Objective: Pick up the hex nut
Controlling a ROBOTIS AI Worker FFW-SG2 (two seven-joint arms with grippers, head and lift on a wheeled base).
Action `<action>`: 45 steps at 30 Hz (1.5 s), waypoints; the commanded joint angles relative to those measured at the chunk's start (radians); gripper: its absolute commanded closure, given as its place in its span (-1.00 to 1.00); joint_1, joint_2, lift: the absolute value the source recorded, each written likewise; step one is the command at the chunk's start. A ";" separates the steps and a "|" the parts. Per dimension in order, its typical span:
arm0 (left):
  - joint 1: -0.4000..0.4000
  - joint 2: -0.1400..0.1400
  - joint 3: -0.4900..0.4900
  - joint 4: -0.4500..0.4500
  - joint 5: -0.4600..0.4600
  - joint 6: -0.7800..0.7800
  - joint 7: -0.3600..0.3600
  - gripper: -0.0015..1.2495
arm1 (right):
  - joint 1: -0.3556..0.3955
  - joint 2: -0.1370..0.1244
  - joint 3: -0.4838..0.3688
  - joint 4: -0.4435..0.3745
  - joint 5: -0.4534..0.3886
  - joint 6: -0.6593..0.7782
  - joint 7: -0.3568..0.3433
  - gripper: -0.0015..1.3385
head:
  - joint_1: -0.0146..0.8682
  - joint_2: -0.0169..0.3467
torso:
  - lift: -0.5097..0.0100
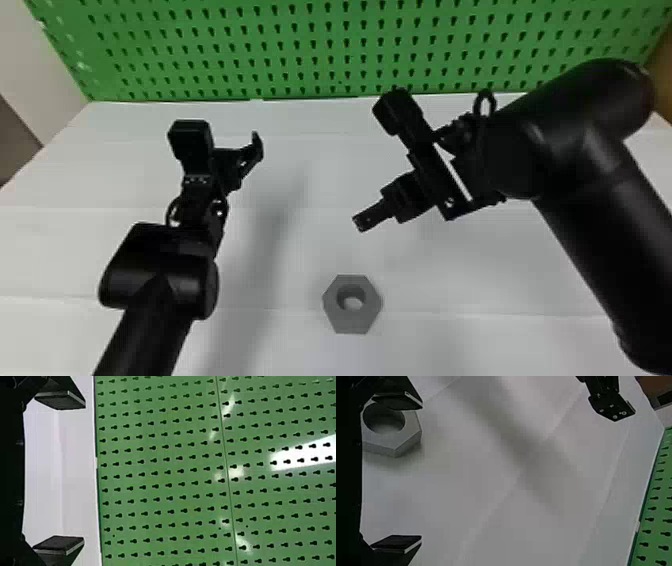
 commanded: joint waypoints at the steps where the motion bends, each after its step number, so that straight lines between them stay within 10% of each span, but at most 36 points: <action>1: -0.004 0.000 0.000 0.006 -0.003 0.000 0.000 -0.86 | -0.016 -0.010 0.027 0.027 -0.018 0.004 0.000 -0.83 | 0.81 -0.09 | 0.64; 45: -0.041 0.002 -0.010 0.040 -0.008 -0.025 0.000 -0.86 | -0.080 0.023 0.227 0.287 -0.050 0.004 0.000 -0.83 | 0.81 -0.09 | 0.64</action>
